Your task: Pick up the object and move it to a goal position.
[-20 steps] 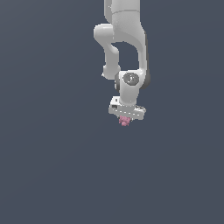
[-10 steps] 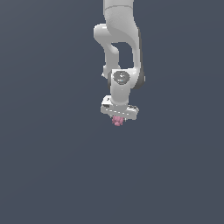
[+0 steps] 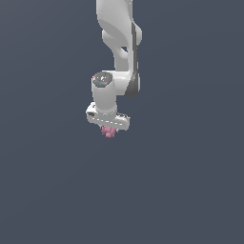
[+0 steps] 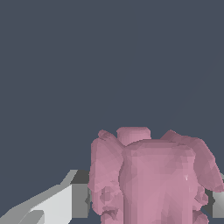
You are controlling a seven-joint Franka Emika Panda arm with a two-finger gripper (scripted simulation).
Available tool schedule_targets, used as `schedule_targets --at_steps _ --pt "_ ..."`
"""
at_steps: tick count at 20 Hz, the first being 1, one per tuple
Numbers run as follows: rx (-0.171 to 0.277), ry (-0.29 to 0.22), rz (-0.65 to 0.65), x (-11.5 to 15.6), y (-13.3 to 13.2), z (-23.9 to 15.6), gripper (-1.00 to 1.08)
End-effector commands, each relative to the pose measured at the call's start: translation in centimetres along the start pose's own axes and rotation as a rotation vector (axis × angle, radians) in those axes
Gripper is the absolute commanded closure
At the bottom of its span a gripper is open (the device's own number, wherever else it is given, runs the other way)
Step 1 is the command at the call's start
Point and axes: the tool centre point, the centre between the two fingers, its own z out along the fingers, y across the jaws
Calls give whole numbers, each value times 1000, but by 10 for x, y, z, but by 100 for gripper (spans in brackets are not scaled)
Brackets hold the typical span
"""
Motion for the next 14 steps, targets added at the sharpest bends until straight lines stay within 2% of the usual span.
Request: schedule_targets --at_steps 1,8,14 --pt "0 0 -1 13 25 -9 108" --pt "0 0 -1 41 74 -27 108" --pt "0 0 -1 52 92 -34 108"
